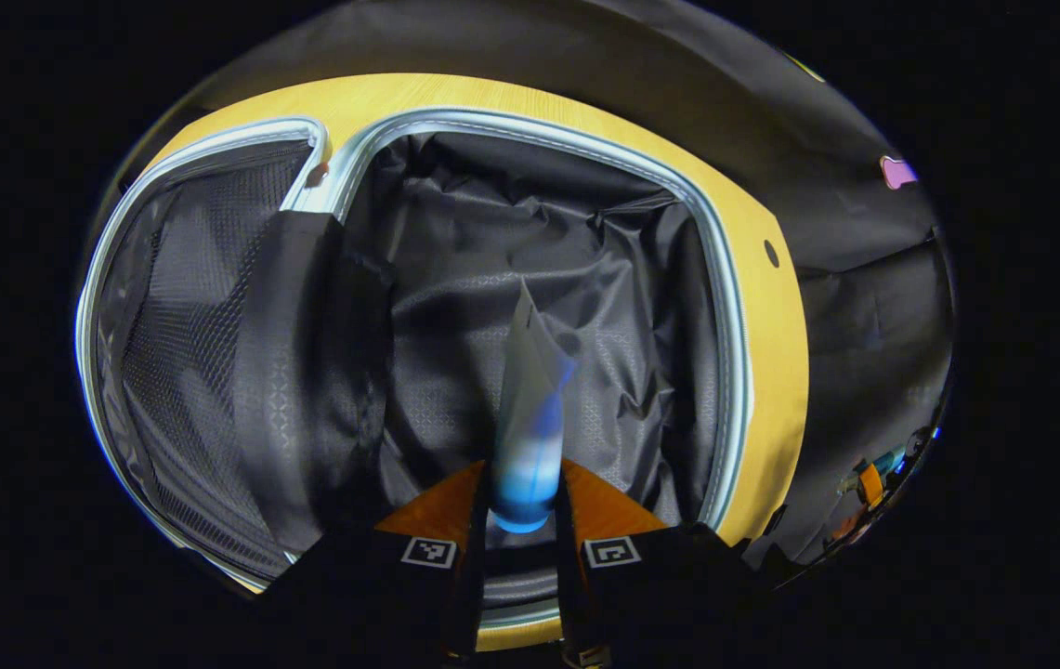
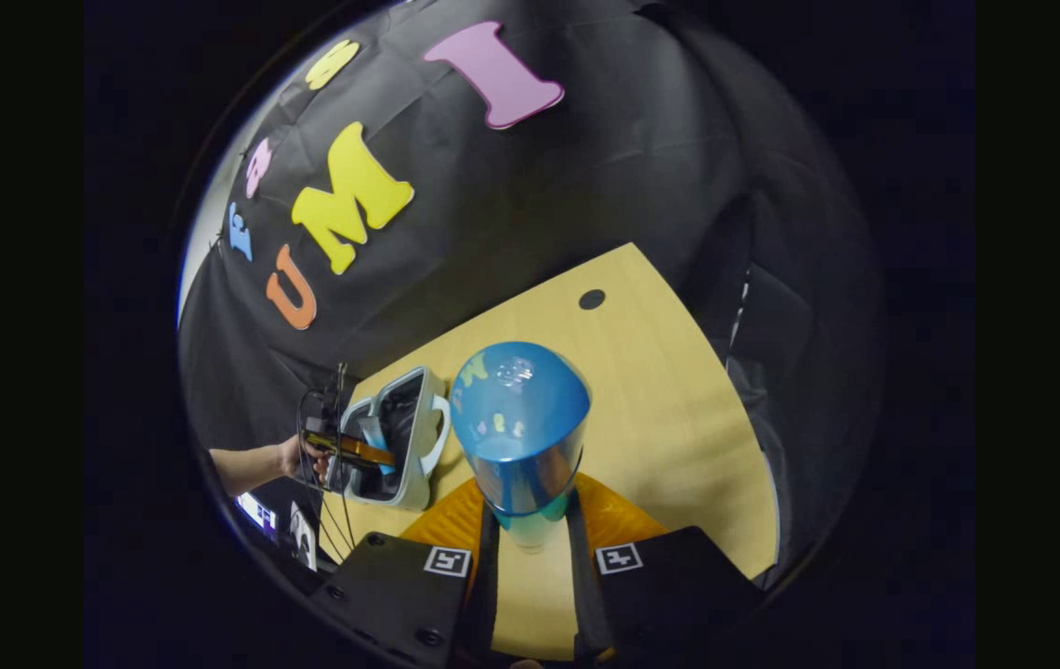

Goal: First open the suitcase, pack the skin care products into it, and then close the suitcase.

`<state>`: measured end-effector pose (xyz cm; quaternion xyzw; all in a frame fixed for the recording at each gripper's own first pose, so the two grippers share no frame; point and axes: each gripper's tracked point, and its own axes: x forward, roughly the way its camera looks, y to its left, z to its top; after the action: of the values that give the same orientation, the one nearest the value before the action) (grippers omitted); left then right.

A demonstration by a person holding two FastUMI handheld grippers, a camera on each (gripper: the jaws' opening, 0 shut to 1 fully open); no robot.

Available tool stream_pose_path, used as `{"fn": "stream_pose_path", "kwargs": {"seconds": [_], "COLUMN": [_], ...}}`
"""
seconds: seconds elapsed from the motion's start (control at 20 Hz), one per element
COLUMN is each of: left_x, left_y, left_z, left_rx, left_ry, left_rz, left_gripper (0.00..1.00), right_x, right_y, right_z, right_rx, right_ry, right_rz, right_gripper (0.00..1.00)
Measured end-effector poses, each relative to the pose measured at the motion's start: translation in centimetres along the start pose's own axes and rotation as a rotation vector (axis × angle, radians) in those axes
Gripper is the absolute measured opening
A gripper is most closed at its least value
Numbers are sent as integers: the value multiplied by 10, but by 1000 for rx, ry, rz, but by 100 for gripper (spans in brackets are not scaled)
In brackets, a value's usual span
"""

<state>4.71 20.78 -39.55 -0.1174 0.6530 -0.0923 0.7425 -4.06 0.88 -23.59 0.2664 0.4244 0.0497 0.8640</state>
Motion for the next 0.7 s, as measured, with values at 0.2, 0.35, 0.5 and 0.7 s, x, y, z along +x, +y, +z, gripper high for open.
{"fn": "stream_pose_path", "kwargs": {"seconds": [0.2,0.35,0.5,0.7], "left_x": [9,10,8,5], "left_y": [6,6,4,2], "left_z": [-5,-9,-9,-11], "left_rx": [-9,-3,32,24], "left_ry": [77,151,176,163], "left_rz": [27,55,83,92], "left_gripper": [36,36,40,45], "right_x": [-10,-12,-18,-22], "right_y": [-8,-6,4,27], "right_z": [-2,-3,-4,-3], "right_rx": [46,42,31,-32], "right_ry": [8,10,13,43], "right_rz": [-12,-10,9,47], "right_gripper": [32,29,32,32]}}
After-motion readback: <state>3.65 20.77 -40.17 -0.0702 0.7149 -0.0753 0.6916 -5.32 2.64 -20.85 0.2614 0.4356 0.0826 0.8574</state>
